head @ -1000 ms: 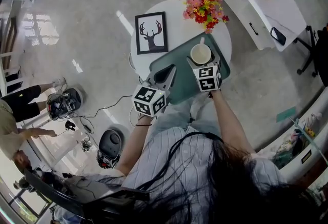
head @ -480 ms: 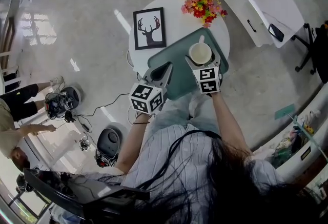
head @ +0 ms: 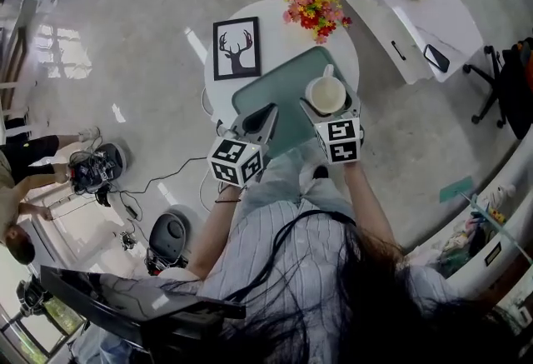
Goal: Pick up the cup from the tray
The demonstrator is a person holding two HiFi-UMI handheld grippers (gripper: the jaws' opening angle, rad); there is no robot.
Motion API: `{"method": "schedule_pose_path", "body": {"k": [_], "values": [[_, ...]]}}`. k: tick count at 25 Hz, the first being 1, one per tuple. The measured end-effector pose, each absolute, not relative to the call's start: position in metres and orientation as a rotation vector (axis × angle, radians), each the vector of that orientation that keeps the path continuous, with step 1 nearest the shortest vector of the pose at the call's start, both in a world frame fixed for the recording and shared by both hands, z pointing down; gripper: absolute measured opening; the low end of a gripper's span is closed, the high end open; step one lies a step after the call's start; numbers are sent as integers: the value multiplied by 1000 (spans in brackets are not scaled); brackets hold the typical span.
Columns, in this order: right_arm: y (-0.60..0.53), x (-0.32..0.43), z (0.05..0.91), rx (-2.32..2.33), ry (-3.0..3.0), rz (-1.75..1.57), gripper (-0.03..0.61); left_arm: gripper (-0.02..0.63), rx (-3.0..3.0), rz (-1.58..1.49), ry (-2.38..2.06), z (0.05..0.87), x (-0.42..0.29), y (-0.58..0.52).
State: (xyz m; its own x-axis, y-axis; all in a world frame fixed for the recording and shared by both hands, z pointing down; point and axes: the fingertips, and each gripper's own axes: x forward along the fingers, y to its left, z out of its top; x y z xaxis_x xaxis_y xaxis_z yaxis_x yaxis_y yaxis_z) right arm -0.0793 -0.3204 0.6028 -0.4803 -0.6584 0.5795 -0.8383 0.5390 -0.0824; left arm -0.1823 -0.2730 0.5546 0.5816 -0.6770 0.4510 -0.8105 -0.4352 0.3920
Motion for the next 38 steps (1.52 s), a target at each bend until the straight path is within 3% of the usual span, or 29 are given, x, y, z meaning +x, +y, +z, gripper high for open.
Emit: {"method": "schedule_pose_path", "body": {"k": [23,38], "values": [[-162,7,561,1090,-2361,495,422,14,2224,234,-1328,528,-96,-129],[-100,23,546,1090,-2408,537,422,14,2292,242,-1330,500,-67,-80]]}}
